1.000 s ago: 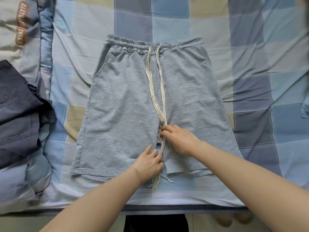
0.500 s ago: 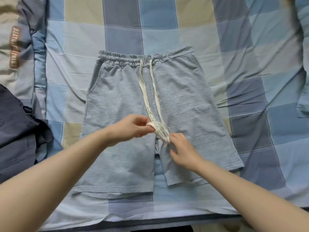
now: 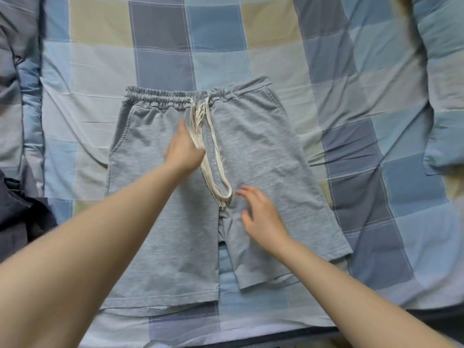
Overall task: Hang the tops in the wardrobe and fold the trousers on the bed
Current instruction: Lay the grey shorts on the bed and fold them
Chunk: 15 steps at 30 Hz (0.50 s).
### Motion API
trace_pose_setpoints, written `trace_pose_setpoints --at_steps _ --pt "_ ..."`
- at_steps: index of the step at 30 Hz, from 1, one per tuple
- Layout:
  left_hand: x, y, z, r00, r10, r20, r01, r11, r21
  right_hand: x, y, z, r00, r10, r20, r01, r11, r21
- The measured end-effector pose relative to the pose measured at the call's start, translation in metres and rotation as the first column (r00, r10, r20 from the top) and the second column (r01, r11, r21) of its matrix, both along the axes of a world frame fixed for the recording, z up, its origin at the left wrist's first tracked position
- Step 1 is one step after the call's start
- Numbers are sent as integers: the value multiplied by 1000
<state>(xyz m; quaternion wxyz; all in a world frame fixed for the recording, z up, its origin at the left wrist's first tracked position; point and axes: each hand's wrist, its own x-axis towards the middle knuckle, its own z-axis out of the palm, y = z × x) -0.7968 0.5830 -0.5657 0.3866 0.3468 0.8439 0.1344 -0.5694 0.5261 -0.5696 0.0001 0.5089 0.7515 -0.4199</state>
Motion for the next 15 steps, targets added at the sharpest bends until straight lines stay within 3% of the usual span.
trace_pose_setpoints --at_steps 3,6,8,11,15 --pt "32 -45 -6 998 -24 -60 28 997 71 57 15 1 955 -265 134 242 956 166" --pt "74 -90 -10 992 -120 25 117 990 81 120 29 -8 748 -542 383 514 838 183" --pt "102 -107 -12 982 -167 93 161 984 70 148 32 -16 696 -539 475 570 817 91" --pt "140 -110 -7 979 -166 118 171 985 -36 165 30 -22 754 -451 477 518 856 -10" --pt "181 -105 0 943 79 324 -32 988 -149 159 19 -9 852 -305 426 398 905 -149"
